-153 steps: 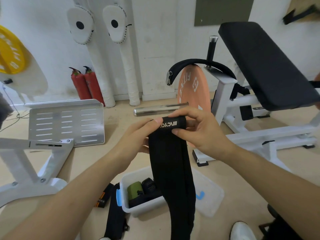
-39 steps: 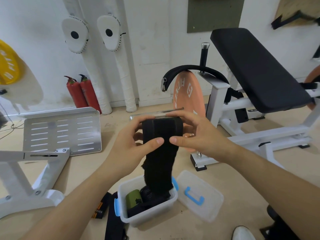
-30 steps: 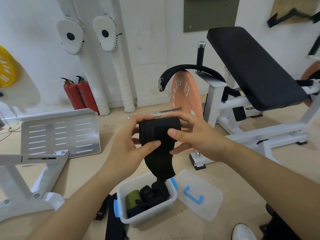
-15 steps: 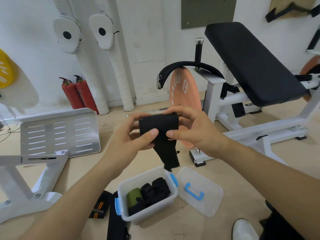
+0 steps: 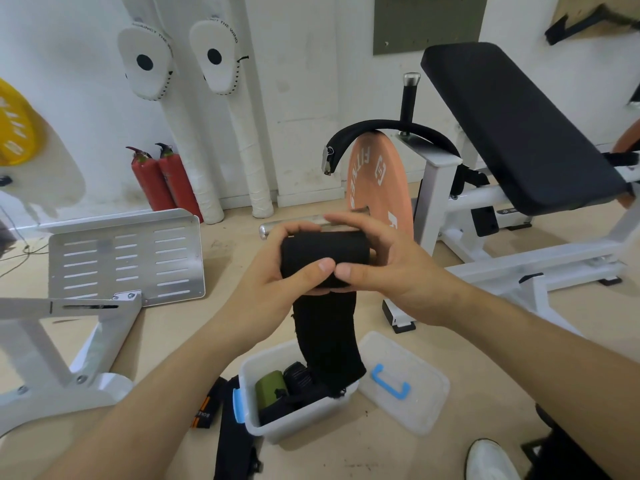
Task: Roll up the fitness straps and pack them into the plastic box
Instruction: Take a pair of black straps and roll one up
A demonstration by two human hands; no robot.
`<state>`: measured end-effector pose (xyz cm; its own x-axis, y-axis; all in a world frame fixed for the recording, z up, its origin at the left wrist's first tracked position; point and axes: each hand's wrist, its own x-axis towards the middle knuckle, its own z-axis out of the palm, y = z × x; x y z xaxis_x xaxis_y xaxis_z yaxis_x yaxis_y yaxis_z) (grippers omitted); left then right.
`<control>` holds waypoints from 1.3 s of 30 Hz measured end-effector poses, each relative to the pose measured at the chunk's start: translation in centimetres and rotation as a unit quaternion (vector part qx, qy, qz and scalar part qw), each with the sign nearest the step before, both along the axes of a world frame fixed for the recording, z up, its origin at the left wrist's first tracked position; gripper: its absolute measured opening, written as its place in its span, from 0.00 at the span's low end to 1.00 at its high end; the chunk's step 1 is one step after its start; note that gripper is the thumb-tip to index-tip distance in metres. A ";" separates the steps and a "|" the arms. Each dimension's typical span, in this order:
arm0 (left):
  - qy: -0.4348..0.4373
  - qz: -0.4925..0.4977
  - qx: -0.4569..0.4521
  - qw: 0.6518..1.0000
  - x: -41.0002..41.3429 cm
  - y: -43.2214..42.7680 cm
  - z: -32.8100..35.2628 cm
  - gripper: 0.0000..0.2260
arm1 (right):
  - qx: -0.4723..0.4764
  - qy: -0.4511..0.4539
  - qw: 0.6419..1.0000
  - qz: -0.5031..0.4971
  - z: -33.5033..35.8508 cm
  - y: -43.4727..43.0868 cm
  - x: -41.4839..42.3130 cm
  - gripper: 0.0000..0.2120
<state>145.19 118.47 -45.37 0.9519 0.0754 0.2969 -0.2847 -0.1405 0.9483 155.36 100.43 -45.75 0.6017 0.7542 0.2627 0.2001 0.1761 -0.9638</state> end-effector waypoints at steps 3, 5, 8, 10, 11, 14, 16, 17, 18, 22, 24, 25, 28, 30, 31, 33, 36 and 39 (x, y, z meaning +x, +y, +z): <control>-0.049 0.032 0.056 0.997 0.0 0.3 -0.1 0.21 | 0.006 0.096 0.995 0.013 0.7 -0.1 0.2 0.26; -0.073 0.040 0.068 0.994 -0.1 0.3 0.1 0.22 | -0.010 0.101 0.995 0.023 1.0 -0.3 0.2 0.24; -0.079 0.048 0.092 0.991 -0.1 0.3 0.0 0.24 | -0.017 0.078 0.996 0.028 0.9 -0.3 0.0 0.23; -0.046 0.045 0.091 0.994 -0.1 0.6 -0.1 0.27 | -0.013 0.068 0.997 0.020 0.9 -0.4 0.1 0.24; -0.022 0.039 0.077 0.996 -0.1 0.8 -0.2 0.29 | -0.008 0.070 0.997 0.016 1.0 -0.5 0.1 0.24; 0.034 0.019 0.018 0.999 -0.1 0.7 -0.1 0.31 | 0.008 0.076 0.997 0.008 1.1 -0.8 0.2 0.24; 0.047 0.024 -0.007 0.999 -0.1 0.4 0.0 0.31 | 0.004 0.037 0.999 -0.006 0.9 -0.7 0.1 0.25; 0.049 0.027 -0.014 0.998 -0.1 0.3 0.1 0.31 | -0.001 0.005 1.000 -0.016 0.7 -0.6 0.1 0.26; 0.046 0.028 -0.014 0.998 0.0 0.0 0.1 0.30 | -0.008 -0.033 0.999 -0.028 0.6 -0.6 0.0 0.26; 0.016 0.031 -0.004 0.999 0.1 -0.5 -0.2 0.28 | -0.046 -0.122 0.991 -0.033 0.2 -0.2 -0.2 0.29; -0.001 0.034 -0.006 0.999 0.2 -0.3 -0.4 0.27 | -0.040 -0.073 0.996 -0.023 0.4 -0.2 -0.2 0.31; -0.012 0.038 0.001 0.999 0.3 -0.2 -0.4 0.27 | -0.026 -0.017 0.999 -0.016 0.5 -0.1 -0.1 0.31; -0.037 0.057 0.043 0.997 0.2 0.1 -0.5 0.29 | -0.002 0.101 0.995 0.005 0.8 -0.2 0.3 0.29; -0.041 0.068 0.070 0.994 0.3 0.1 -0.5 0.32 | -0.005 0.100 0.995 0.002 0.6 -0.2 0.5 0.26; -0.032 0.072 0.070 0.994 0.3 0.1 -0.5 0.33 | -0.005 0.092 0.996 -0.003 0.6 -0.1 0.6 0.24; 0.009 0.067 0.041 0.997 0.6 0.3 -0.6 0.34 | 0.005 0.091 0.996 -0.013 0.5 -0.1 0.7 0.22; 0.081 0.034 0.007 0.996 0.7 0.6 -0.5 0.29 | 0.028 0.096 0.995 -0.027 0.4 -0.2 1.0 0.24; 0.093 0.040 -0.007 0.995 0.7 0.6 -0.6 0.24 | -0.002 0.013 0.999 -0.046 0.2 -0.3 1.2 0.25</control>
<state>145.86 119.09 -45.93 0.9810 0.1560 0.1156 -0.0934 -0.1431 0.9853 156.56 100.13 -45.54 0.6756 0.6961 0.2431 0.1904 0.1539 -0.9696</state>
